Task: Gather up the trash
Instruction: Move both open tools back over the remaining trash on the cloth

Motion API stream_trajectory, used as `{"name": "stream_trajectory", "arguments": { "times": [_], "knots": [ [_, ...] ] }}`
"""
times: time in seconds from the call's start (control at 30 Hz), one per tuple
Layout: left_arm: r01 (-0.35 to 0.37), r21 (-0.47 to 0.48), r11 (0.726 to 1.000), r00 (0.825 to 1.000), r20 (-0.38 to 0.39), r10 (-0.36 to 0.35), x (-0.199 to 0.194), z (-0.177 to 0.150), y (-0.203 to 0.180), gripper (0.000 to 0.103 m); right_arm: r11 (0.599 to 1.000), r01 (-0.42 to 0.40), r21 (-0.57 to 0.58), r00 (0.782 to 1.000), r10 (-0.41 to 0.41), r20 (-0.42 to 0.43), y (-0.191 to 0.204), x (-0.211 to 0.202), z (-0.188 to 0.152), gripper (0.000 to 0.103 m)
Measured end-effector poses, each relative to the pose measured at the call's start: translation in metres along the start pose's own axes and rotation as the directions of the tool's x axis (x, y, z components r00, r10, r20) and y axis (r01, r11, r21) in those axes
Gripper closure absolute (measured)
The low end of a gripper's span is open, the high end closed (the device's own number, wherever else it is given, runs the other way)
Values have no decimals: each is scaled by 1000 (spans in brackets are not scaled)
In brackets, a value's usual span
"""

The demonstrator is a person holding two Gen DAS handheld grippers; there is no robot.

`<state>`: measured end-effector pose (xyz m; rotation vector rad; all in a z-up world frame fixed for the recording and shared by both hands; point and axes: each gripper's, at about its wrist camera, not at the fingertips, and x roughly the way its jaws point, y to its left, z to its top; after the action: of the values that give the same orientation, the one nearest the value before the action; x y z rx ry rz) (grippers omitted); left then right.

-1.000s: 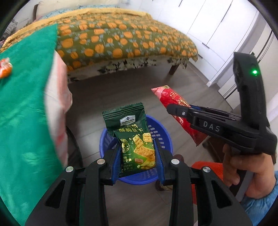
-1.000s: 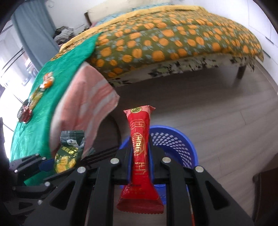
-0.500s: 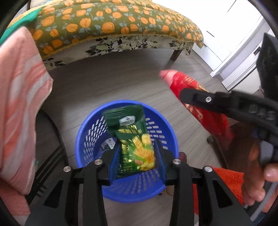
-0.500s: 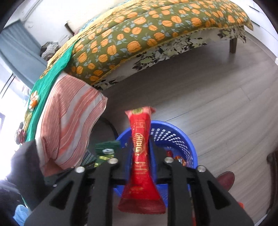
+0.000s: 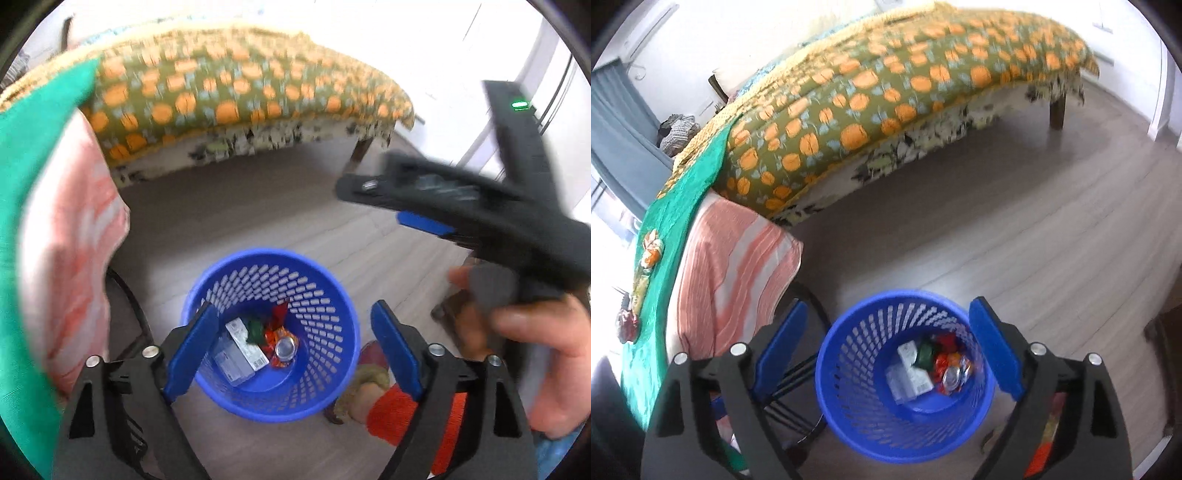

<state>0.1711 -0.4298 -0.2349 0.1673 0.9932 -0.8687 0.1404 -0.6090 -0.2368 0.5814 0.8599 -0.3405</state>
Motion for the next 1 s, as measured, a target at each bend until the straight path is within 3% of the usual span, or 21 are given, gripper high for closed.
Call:
{"name": "stream_trajectory", "arguments": {
  "times": [0.2,0.33,0.5,0.67,0.83,1.0],
  "knots": [
    [-62,-40,997,991,115,66,-74,-10,16,11,995,18,-100,993,-6,119,50,-23,4,12],
    [-129,-99,987,976,163,144,-115,-18,46,10,982,22,-190,980,16,199,89,-37,-3,11],
    [-213,-181,960,949,193,247,-154,-26,91,8,934,51,-352,968,41,248,136,-39,-26,11],
    [-303,-265,915,909,207,361,-185,-39,139,7,885,-21,-466,969,133,209,181,-32,-55,11],
    [-405,-355,843,857,174,485,-205,-53,194,7,825,-80,-559,964,207,167,228,-29,-81,11],
    [-426,-435,793,835,148,529,-221,-70,225,7,759,-122,-640,962,248,110,266,-19,-107,11]
  ]
}}
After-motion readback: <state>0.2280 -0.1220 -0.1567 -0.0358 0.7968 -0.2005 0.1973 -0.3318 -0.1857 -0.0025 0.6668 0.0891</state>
